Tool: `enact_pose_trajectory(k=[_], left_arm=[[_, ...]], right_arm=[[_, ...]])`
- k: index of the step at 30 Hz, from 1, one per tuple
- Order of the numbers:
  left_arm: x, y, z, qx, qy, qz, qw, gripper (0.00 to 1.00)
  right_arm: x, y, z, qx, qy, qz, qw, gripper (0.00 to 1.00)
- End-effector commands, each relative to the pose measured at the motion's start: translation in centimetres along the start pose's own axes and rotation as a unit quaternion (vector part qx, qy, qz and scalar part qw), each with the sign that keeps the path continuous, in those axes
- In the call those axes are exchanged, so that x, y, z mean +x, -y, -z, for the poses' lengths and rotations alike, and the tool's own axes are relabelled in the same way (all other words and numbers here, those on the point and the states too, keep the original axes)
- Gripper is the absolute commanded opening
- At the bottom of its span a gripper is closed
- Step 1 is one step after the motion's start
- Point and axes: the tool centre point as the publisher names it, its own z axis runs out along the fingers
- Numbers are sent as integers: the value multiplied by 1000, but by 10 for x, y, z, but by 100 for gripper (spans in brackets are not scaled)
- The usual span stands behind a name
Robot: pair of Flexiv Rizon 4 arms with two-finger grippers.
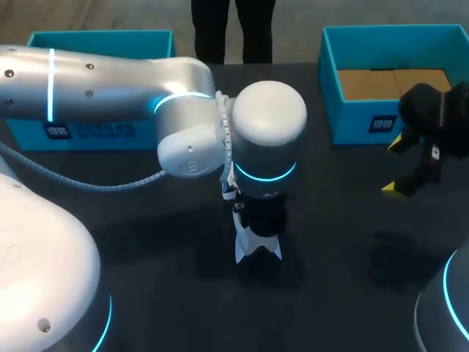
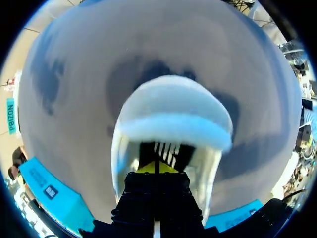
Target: Take the shoe out of the shoebox, open the shoe tongue, remove and reinsert the insole, then place the shoe into the shoebox
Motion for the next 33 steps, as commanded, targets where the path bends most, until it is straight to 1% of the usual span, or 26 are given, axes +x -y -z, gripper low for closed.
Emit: enact_pose_trajectory(k=[1,2,3,4,8,11,12,13,14,16,17,18,19,33], left_arm=[[3,-9,19,-53,-11,11,998,0],[3,-12,20,-60,-9,13,998,0],[2,-14,22,-58,-6,18,998,0],[2,-17,23,-74,-11,17,997,0],[2,-25,26,-83,-7,22,996,0],[2,-26,26,-86,-9,13,996,0],[2,-26,27,-80,-8,12,997,7],[3,-25,27,-80,-10,8,997,18],[4,-24,26,-76,-11,4,997,24],[5,-23,25,-80,-13,4,997,39],[6,-23,24,-76,-16,4,997,68],[6,-23,24,-77,-17,4,997,90],[7,-23,24,-77,-17,5,997,100],[9,-23,24,-74,-21,0,997,100]], right_arm=[[-1,-1,-1,2,-1,0,1000,100],[-1,-1,-1,2,-1,0,1000,100],[-1,-1,-1,2,-1,0,1000,100],[-1,-1,-1,2,-1,0,1000,100],[-1,-1,-1,2,-1,0,1000,100],[-1,-1,-1,2,-1,0,1000,100],[-1,-1,-1,2,-1,0,1000,100],[-1,-1,-1,2,-1,0,1000,100],[-1,-1,-1,2,-1,0,1000,100],[-1,-1,-1,2,-1,0,1000,100],[-1,-1,-1,2,-1,0,1000,100],[-1,-1,-1,2,-1,0,1000,100],[-1,-1,-1,2,-1,0,1000,100],[-1,-1,-1,2,-1,0,1000,100]])
